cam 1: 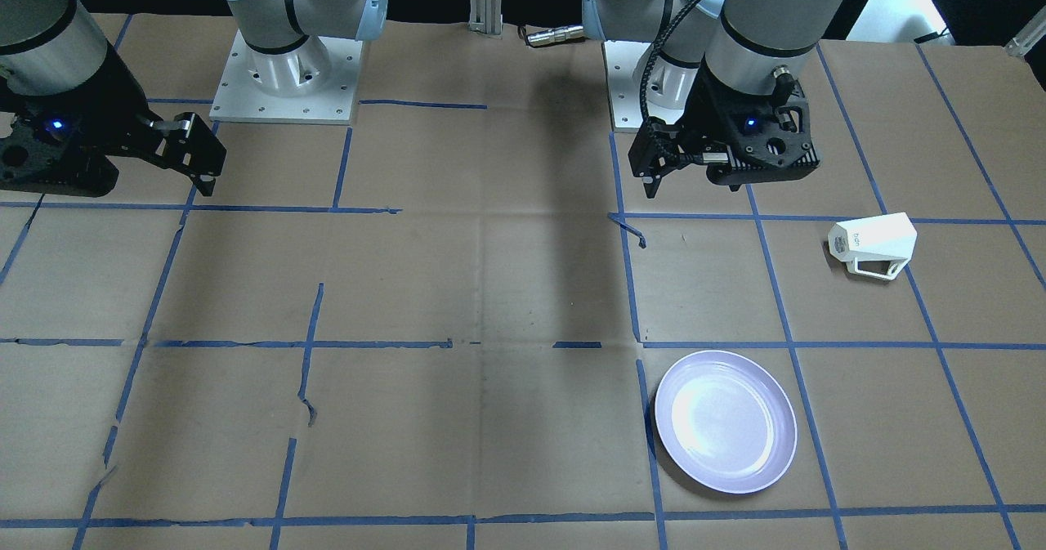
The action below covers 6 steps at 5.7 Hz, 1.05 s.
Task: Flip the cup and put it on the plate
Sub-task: 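Move the left gripper away from the white plate toward the cup, then lower the left gripper onto the white cup lying on its side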
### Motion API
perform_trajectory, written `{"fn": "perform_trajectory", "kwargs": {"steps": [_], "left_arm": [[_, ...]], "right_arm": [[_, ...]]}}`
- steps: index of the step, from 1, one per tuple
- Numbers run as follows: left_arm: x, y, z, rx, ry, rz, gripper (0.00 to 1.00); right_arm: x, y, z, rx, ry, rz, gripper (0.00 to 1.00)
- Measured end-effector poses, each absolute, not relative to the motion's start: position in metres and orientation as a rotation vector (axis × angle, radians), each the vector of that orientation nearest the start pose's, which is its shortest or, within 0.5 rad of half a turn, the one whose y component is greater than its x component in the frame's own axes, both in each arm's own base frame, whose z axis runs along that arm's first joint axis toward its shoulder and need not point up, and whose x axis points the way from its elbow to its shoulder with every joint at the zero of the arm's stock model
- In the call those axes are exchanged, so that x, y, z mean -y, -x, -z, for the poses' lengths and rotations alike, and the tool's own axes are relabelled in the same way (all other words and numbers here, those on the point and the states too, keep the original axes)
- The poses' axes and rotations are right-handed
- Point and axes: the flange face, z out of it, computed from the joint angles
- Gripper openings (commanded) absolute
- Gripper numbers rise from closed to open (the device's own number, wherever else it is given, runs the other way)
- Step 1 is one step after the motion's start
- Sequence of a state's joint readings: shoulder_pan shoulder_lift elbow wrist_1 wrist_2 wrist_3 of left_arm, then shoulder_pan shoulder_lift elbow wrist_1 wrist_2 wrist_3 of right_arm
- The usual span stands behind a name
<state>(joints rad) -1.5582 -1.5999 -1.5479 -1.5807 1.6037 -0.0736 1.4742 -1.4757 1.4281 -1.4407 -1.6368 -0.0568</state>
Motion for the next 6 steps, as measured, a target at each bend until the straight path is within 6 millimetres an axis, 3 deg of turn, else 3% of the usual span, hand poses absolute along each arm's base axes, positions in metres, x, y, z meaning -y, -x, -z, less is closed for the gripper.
{"fn": "perform_trajectory", "kwargs": {"steps": [2,3,4,5,6], "left_arm": [[0.506,0.024,-0.499,-3.106,0.097,-0.005,0.99],[0.503,-0.044,-0.502,-3.107,0.043,-0.008,0.99],[0.490,-0.125,-0.499,-3.113,-0.041,-0.026,0.99],[0.465,-0.214,-0.492,-3.125,-0.141,-0.046,0.99],[0.432,-0.291,-0.482,-3.149,-0.227,-0.042,0.99]], "right_arm": [[0.533,-0.076,-0.497,-3.197,-0.059,-0.138,1.00],[0.533,-0.076,-0.497,-3.197,-0.059,-0.139,1.00],[0.533,-0.076,-0.497,-3.197,-0.059,-0.140,1.00],[0.533,-0.076,-0.497,-3.197,-0.059,-0.140,1.00],[0.533,-0.076,-0.497,-3.197,-0.059,-0.139,1.00]]}}
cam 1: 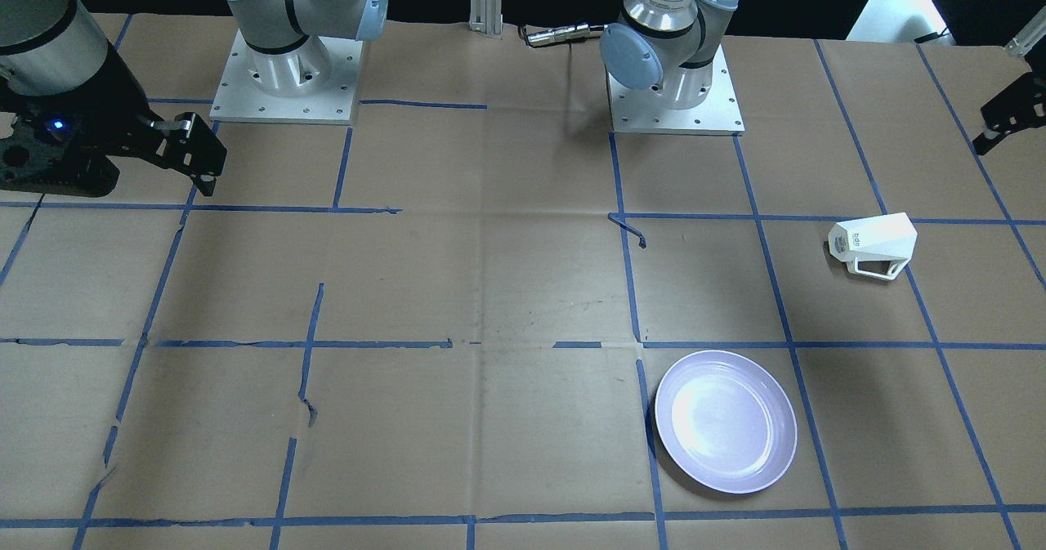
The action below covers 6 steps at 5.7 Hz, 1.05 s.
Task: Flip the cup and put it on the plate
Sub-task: 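Lower the left gripper onto the white cup lying on its side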
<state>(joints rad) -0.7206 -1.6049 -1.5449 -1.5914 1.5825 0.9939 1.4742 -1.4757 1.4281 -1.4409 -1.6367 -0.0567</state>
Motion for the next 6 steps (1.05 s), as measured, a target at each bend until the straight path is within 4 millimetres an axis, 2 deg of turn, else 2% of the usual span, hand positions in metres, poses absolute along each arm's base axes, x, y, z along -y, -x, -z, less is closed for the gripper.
{"fn": "perform_trajectory", "kwargs": {"steps": [1,2,3,4,5,6], "left_arm": [[0.407,-0.337,-0.470,-3.192,-0.245,-0.005,0.99],[0.396,-0.362,-0.457,-3.243,-0.217,0.041,0.99],[0.389,-0.387,-0.435,-3.330,-0.160,0.091,0.99],[0.378,-0.419,-0.397,-3.480,-0.065,0.162,0.99],[0.366,-0.445,-0.349,-3.663,0.064,0.247,0.99],[0.356,-0.461,-0.300,-3.831,0.199,0.326,0.99]], "right_arm": [[0.533,-0.076,-0.497,-3.197,-0.059,-0.139,1.00],[0.533,-0.076,-0.497,-3.197,-0.059,-0.140,1.00],[0.533,-0.076,-0.497,-3.197,-0.059,-0.139,1.00],[0.533,-0.076,-0.497,-3.197,-0.059,-0.139,1.00],[0.533,-0.076,-0.497,-3.197,-0.059,-0.140,1.00],[0.533,-0.076,-0.497,-3.197,-0.059,-0.139,1.00]]}}
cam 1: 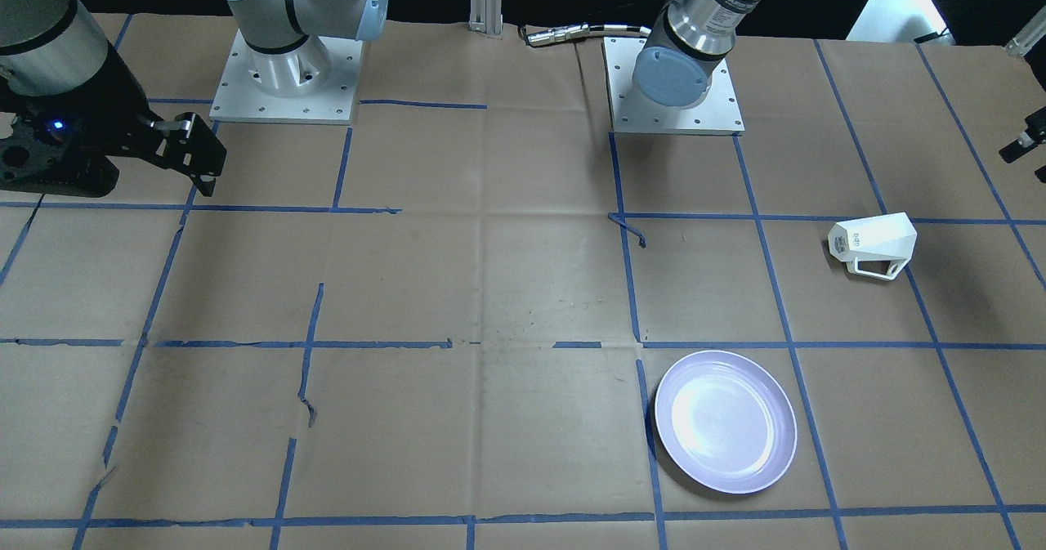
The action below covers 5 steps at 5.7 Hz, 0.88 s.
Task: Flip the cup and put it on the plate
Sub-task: 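Lower the left gripper onto the white cup lying on its side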
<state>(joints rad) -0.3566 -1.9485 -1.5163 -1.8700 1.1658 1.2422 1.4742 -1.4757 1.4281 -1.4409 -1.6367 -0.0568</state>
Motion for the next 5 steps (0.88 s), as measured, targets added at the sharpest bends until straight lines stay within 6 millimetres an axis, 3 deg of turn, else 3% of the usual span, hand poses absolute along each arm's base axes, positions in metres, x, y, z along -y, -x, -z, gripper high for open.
{"fn": "perform_trajectory", "kwargs": {"steps": [3,5], "left_arm": [[0.339,-0.477,-0.184,2.028,-0.274,-0.248,0.99],[0.337,-0.473,-0.136,1.908,-0.293,-0.224,0.99]], "right_arm": [[0.533,-0.076,-0.497,-3.197,-0.059,-0.139,1.00],[0.533,-0.076,-0.497,-3.197,-0.059,-0.140,1.00]]}}
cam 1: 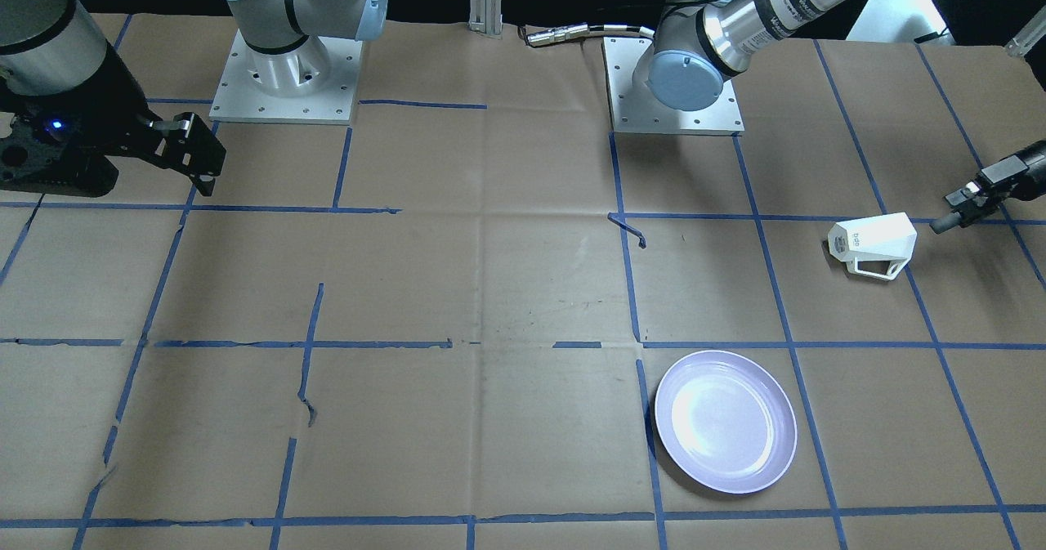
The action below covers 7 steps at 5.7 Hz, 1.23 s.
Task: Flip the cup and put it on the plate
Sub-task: 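Lower the left gripper onto the white cup lying on its side, then grasp the white cup with the left gripper and lift it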
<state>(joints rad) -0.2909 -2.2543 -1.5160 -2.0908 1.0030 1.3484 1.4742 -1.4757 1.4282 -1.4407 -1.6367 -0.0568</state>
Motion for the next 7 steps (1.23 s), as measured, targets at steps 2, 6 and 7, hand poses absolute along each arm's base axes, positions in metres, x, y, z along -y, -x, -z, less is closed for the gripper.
{"fn": "perform_trajectory", "kwargs": {"steps": [2,6,7], "left_arm": [[0.336,-0.463,-0.118,1.823,-0.291,-0.198,0.99],[0.339,-0.457,-0.112,1.805,-0.236,-0.219,0.00],[0.340,-0.456,-0.112,1.805,-0.224,-0.228,0.00]], "right_arm": [[0.533,-0.076,-0.497,-3.197,-0.059,-0.140,1.00],[0.533,-0.076,-0.497,-3.198,-0.059,-0.138,1.00],[0.533,-0.076,-0.497,-3.198,-0.059,-0.138,1.00]]}}
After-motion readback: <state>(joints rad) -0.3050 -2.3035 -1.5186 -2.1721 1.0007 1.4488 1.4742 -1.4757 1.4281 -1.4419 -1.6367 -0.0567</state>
